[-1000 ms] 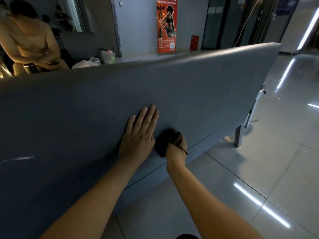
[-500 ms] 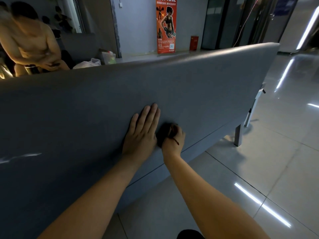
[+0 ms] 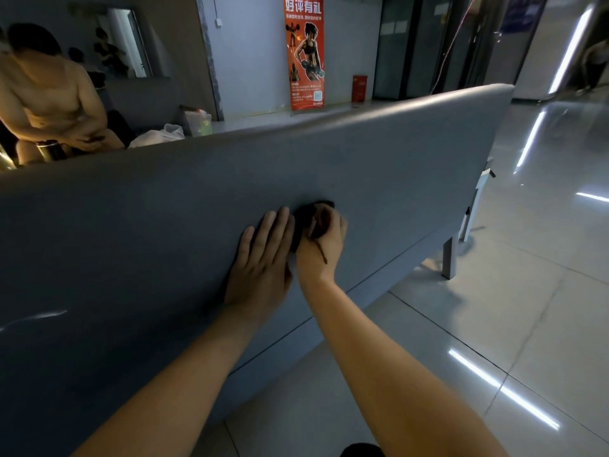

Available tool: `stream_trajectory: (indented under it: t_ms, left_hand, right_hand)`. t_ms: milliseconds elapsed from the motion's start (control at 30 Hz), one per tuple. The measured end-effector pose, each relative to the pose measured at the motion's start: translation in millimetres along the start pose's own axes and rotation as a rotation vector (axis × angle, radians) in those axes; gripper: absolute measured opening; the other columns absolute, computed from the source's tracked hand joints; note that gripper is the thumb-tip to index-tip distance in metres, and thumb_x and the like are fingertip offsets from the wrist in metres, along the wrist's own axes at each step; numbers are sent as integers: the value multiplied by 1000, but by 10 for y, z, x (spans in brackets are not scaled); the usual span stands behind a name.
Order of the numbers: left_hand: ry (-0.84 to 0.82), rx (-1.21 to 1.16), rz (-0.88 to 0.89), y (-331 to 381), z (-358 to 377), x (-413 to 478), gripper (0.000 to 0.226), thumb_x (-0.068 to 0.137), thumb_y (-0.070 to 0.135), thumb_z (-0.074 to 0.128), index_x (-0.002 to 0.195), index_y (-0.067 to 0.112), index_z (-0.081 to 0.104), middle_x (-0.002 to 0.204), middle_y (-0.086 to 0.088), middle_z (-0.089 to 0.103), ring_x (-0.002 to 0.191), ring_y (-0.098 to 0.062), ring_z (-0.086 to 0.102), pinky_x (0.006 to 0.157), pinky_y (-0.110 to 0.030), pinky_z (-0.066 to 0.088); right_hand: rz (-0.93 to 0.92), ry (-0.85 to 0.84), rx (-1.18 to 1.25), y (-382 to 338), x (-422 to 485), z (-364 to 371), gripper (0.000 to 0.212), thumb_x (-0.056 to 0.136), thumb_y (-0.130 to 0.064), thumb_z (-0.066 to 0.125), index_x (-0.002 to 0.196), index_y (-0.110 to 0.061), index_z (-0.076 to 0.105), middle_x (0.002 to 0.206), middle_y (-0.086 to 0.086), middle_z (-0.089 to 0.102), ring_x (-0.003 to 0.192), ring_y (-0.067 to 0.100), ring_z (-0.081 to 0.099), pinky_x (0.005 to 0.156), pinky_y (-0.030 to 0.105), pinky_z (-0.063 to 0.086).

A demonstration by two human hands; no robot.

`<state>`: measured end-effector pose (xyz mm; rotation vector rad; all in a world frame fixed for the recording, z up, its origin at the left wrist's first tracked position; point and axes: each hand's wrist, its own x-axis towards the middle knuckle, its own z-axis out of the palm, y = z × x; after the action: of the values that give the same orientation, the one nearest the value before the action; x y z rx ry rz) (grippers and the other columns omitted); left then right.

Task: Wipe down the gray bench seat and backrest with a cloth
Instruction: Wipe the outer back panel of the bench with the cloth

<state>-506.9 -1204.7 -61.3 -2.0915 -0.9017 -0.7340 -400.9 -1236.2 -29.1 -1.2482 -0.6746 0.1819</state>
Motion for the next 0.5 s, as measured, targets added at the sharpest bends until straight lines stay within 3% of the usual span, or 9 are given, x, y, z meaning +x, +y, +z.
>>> stream_trajectory:
  t_ms: [100, 200, 267, 367, 433, 500]
  left_hand:
    - [-25, -62, -14, 51, -20, -6, 93, 93, 33, 61, 163, 10, 4, 171, -8, -3, 157, -26, -2, 126, -46, -4]
    - [-4, -50, -24, 62, -7, -9, 91, 90, 25, 60, 163, 10, 8, 171, -8, 3, 157, -26, 2, 126, -46, -2]
    - [-15, -51, -13, 47, 19, -3, 92, 89, 26, 60, 163, 10, 8, 171, -8, 2, 157, -26, 1, 126, -46, -4]
    - [-41, -42, -3, 25, 21, -4, 94, 91, 36, 60, 162, 9, 5, 171, -9, -3, 157, -27, -4, 125, -45, -7]
    - [-33, -24, 13, 37, 14, -19, 90, 93, 35, 54, 162, 7, 5, 170, -11, -2, 157, -29, -3, 126, -47, -4]
    - [-26, -25, 16, 43, 3, -31, 86, 94, 33, 52, 162, 7, 6, 170, -12, 2, 157, -30, 1, 126, -48, 0]
  right_hand:
    - [243, -13, -82, 403, -127, -71, 37, 89, 9, 47, 107, -21, 60, 111, -9, 49, 96, 5, 54, 90, 14, 45]
    - [462, -80, -188, 782, -295, -175, 29, 88, -7, 48, 108, -19, 66, 115, 5, 63, 101, 25, 64, 95, 44, 57]
    - [508, -78, -148, 786, -308, -213, 29, 86, -17, 51, 108, -27, 67, 114, 5, 66, 100, 24, 66, 92, 49, 58]
    - [266, 3, -12, 253, -88, -184, 27, 86, -26, 59, 111, -29, 66, 114, 1, 66, 103, 18, 66, 96, 43, 56]
    - [35, 8, 55, -162, 128, -125, 19, 91, -18, 62, 107, -28, 65, 115, 1, 61, 105, 15, 62, 98, 34, 53]
    - [-46, 6, 84, -398, 221, -50, 27, 93, -4, 61, 106, -28, 61, 118, -3, 53, 102, 7, 56, 97, 19, 46]
